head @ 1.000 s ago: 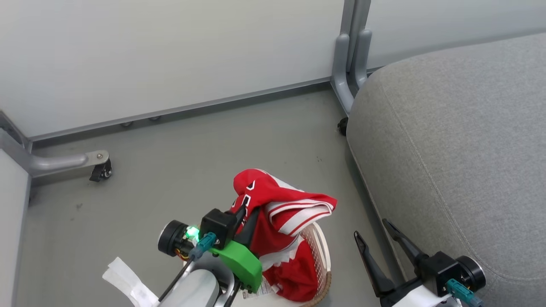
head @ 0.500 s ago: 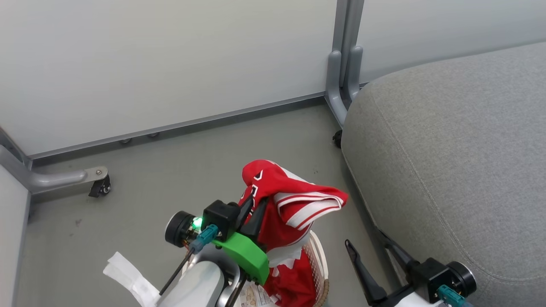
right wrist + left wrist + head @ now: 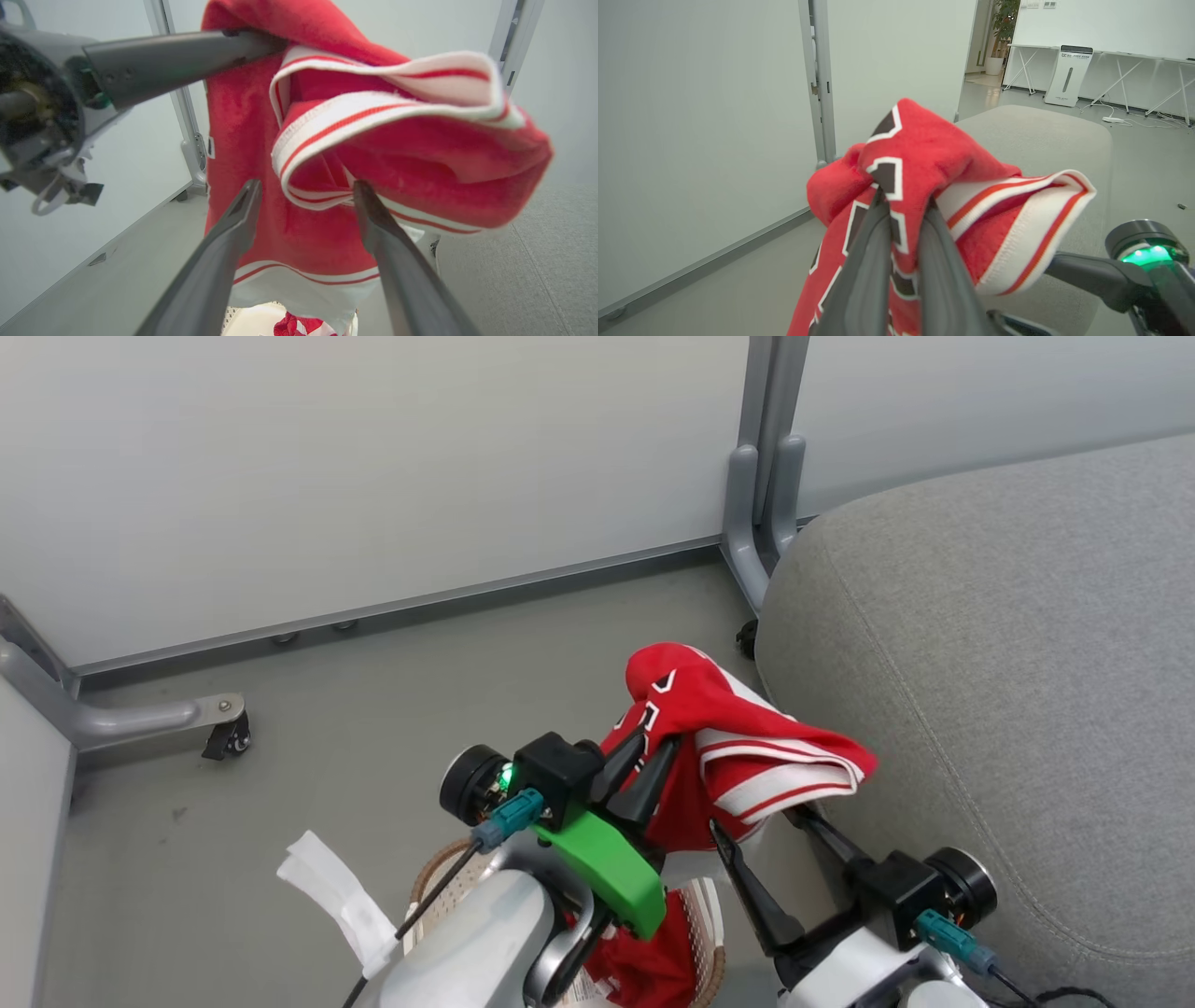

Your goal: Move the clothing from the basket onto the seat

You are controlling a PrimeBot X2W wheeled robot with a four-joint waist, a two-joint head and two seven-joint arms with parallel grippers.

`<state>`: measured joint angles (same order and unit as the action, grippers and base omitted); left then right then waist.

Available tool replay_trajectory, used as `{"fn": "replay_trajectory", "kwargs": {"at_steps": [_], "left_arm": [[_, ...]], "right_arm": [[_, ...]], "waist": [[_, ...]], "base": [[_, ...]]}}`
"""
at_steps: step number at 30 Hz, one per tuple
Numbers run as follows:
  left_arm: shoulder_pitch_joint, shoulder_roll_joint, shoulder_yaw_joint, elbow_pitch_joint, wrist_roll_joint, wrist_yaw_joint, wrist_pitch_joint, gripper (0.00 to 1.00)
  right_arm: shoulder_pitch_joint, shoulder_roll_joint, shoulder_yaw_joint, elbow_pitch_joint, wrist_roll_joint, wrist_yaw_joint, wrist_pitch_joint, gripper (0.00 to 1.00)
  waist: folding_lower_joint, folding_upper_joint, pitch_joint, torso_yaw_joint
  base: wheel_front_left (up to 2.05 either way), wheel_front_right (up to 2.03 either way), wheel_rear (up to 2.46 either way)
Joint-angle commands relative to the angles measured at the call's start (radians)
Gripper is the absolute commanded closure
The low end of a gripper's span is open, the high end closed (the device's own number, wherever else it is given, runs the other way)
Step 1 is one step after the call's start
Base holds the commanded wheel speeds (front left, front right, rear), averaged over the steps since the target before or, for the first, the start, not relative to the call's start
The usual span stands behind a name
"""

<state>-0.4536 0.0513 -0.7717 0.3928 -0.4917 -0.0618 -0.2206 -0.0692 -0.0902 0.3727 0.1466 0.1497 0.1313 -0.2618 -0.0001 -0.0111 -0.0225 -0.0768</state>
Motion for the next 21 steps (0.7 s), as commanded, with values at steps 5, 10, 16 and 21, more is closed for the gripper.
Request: {"fn": "replay_trajectory", "kwargs": {"at_steps": [5,10,16,21], "left_arm": [[-0.036,-0.001,-0.047,-0.072,-0.049,0.013,0.025,1.0],[-0.05,-0.001,-0.076,-0.121,-0.079,0.02,0.064,1.0],[-0.055,0.011,-0.085,-0.151,-0.092,0.024,0.101,1.0],[-0.049,0.02,-0.088,-0.163,-0.093,0.026,0.1,1.0]], "right_arm": [[-0.039,0.008,-0.007,0.007,-0.006,-0.001,-0.005,0.0],[-0.052,0.015,-0.006,0.01,-0.006,-0.001,-0.005,0.0],[-0.06,0.011,0.012,0.011,0.0,-0.001,-0.005,0.76],[-0.06,0.008,0.014,0.014,0.008,-0.001,-0.005,1.0]], "waist": [[0.0001,0.0111,-0.004,0.005],[0.0001,0.0111,-0.007,0.007],[0.0001,0.0111,-0.008,0.008],[0.0001,0.0111,-0.007,0.006]], "base": [[0.0,0.0,0.0],[0.0,0.0,0.0],[0.0,0.0,0.0],[0.0,0.0,0.0]]}}
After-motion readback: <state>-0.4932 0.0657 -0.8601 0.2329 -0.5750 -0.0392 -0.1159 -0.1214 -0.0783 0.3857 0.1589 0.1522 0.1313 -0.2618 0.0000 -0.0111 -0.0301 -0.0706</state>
